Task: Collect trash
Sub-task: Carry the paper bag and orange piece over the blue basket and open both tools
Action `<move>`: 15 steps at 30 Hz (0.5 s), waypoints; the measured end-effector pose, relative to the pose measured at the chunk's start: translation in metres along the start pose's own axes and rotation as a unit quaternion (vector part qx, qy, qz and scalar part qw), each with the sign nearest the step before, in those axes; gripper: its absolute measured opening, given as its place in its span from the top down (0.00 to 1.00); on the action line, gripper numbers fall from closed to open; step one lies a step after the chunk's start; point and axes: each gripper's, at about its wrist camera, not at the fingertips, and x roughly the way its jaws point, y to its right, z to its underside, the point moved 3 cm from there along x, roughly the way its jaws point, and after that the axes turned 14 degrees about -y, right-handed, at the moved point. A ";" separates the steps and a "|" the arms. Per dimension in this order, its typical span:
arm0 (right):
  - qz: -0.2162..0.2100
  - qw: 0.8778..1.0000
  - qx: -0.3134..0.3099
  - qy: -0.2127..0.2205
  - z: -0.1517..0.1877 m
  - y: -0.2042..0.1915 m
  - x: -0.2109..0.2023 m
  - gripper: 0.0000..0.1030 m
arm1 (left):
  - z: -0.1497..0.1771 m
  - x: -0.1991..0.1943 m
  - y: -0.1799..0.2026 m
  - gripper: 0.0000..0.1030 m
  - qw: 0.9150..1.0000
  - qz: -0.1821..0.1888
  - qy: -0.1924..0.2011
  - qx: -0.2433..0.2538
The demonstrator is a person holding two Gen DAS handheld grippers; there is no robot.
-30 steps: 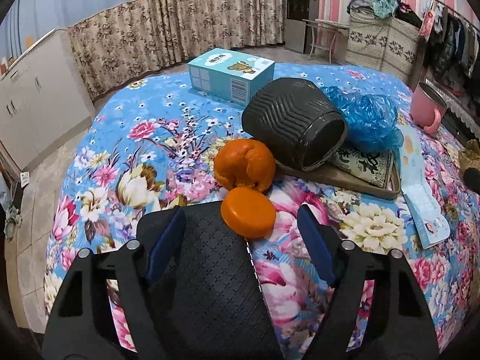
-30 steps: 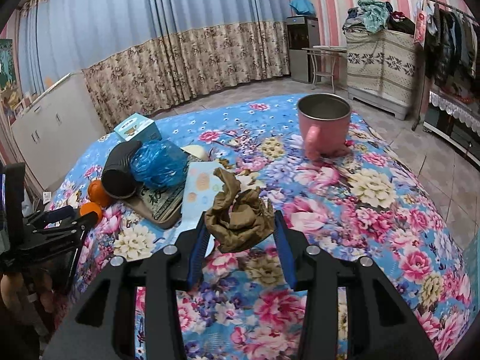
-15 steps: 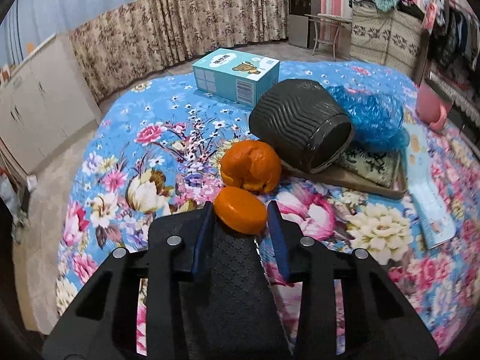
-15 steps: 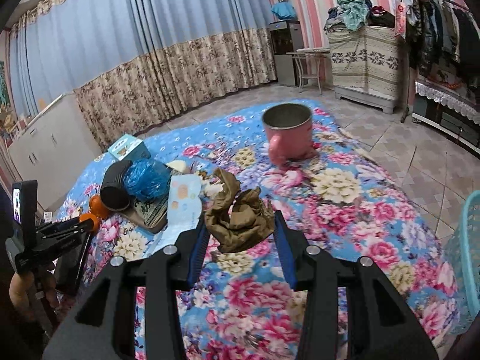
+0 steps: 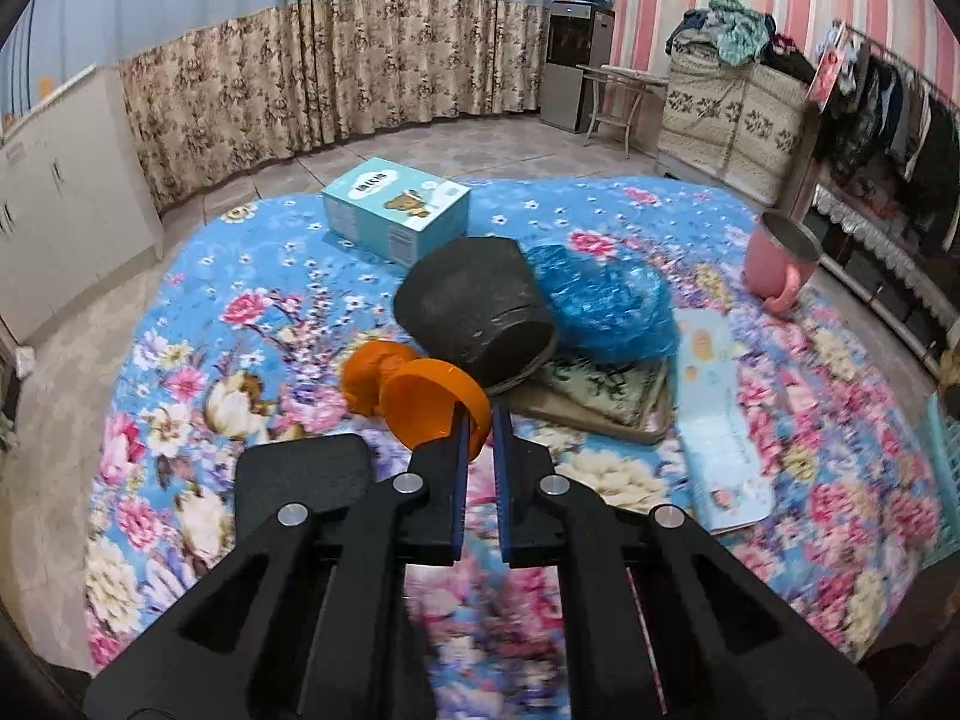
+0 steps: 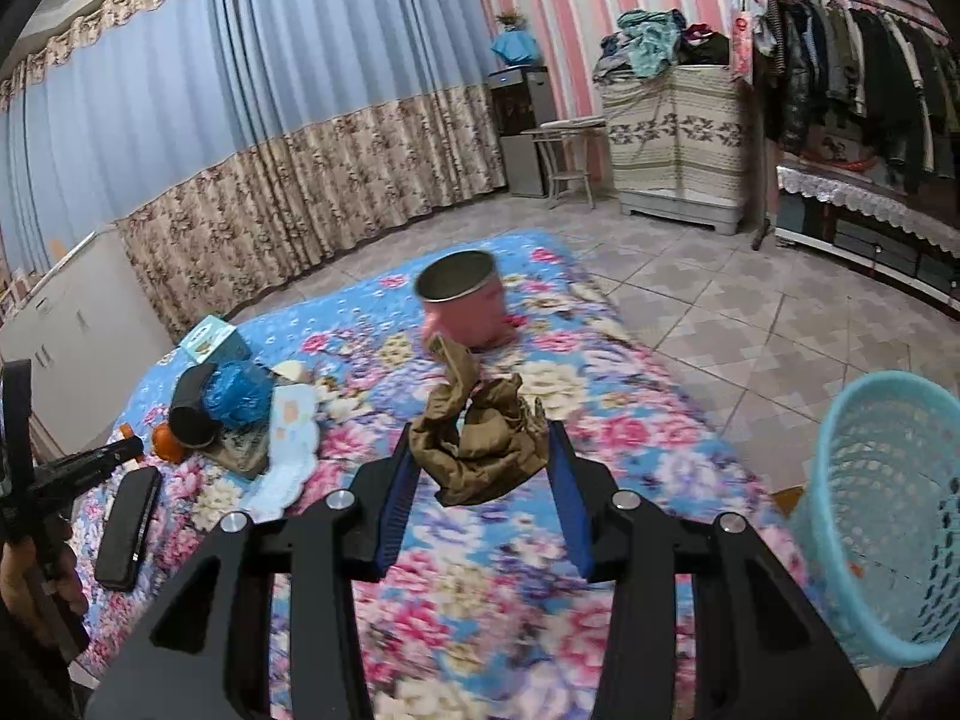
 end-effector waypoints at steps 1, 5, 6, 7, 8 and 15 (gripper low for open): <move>0.005 1.000 0.002 0.000 0.001 0.006 -0.002 0.59 | 0.000 -0.001 -0.001 0.94 1.000 0.003 0.001 -0.003; 0.013 1.000 0.013 0.002 0.003 0.022 -0.003 0.59 | 0.003 -0.004 -0.007 0.94 1.000 0.012 -0.002 -0.012; 0.012 1.000 0.016 0.002 0.004 0.024 -0.003 0.59 | 0.005 -0.005 -0.007 0.94 1.000 0.012 -0.004 -0.010; 0.010 1.000 0.020 0.003 0.005 0.026 -0.002 0.59 | 0.005 -0.007 -0.008 0.94 1.000 0.011 -0.003 -0.008; 0.009 1.000 0.021 0.003 0.006 0.027 -0.001 0.59 | 0.006 -0.010 -0.007 0.94 1.000 0.011 0.000 -0.005; 0.009 1.000 0.024 0.009 0.008 0.031 -0.003 0.59 | 0.000 -0.035 0.020 0.94 0.999 0.030 0.029 0.027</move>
